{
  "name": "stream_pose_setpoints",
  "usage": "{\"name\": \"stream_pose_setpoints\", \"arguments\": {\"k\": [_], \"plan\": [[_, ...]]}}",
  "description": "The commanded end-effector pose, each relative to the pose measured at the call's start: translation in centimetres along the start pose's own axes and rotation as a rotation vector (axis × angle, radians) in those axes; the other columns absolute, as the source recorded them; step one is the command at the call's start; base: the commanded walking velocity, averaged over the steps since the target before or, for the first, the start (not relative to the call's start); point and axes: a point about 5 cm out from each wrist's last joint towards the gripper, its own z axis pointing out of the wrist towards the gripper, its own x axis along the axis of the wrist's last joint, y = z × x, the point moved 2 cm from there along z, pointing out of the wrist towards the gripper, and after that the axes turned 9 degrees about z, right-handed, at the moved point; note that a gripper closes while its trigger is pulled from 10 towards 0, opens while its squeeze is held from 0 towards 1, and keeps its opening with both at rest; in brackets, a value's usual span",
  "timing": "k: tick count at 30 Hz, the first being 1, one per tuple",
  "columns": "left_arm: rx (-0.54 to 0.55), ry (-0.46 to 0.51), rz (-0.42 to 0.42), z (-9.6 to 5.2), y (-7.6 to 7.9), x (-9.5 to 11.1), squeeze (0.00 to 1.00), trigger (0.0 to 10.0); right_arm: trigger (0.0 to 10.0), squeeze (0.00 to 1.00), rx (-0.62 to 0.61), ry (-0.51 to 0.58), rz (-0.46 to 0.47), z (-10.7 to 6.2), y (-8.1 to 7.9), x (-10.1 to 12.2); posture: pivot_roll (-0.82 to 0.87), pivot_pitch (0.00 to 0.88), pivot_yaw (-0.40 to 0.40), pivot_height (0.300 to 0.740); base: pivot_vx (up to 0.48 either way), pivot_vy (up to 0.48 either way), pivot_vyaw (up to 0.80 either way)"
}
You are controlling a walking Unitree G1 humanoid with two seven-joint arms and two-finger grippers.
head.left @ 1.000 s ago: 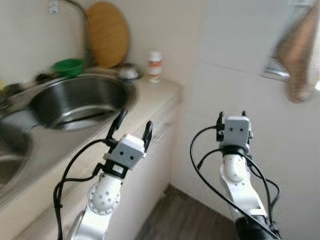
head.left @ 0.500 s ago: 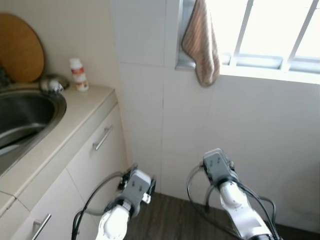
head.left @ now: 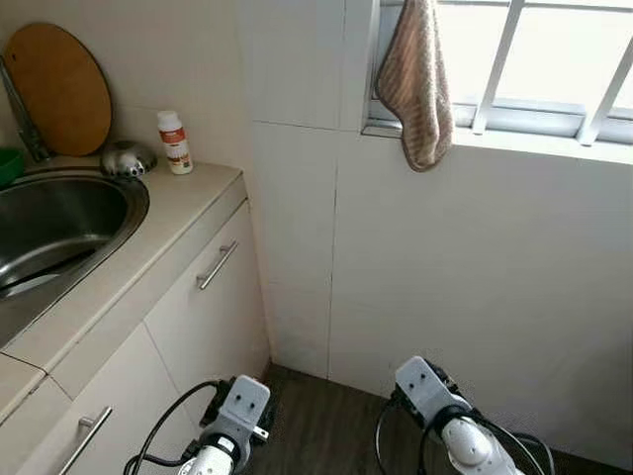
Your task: Kitchen organization
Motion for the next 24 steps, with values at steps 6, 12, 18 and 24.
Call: {"name": "stream_pose_setpoints", "arguments": {"k": [6,12,18,24], "plan": [[0.02,0.012,0.008,0.58,-0.49,0.17,0.0,10.0,10.0,0.0,-0.023,0.022,0.034,0.37,0.04,0.64,-0.04,0.0,0.014,0.74,0.0,0.0,-0.53],[0.023,0.003,0.004,1.08,-0.76,0.05,0.0,10.0,10.0,0.0,-0.017,0.035,0.057,0.64,-0.19,0.83,-0.04,0.0,0.019,0.74,0.0,0.0,-0.79],[0.02,0.006,-0.002,1.27,-0.8,0.02,0.0,10.0,10.0,0.0,-0.013,0.032,0.071,0.87,-0.31,0.91,-0.04,0.0,0.022,0.74,0.0,0.0,-0.79],[0.025,0.021,0.002,1.29,-0.76,0.19,0.0,10.0,10.0,0.0,-0.01,0.034,0.069,0.96,-0.32,0.9,-0.04,0.0,0.02,0.74,0.0,0.0,-0.79]]}}
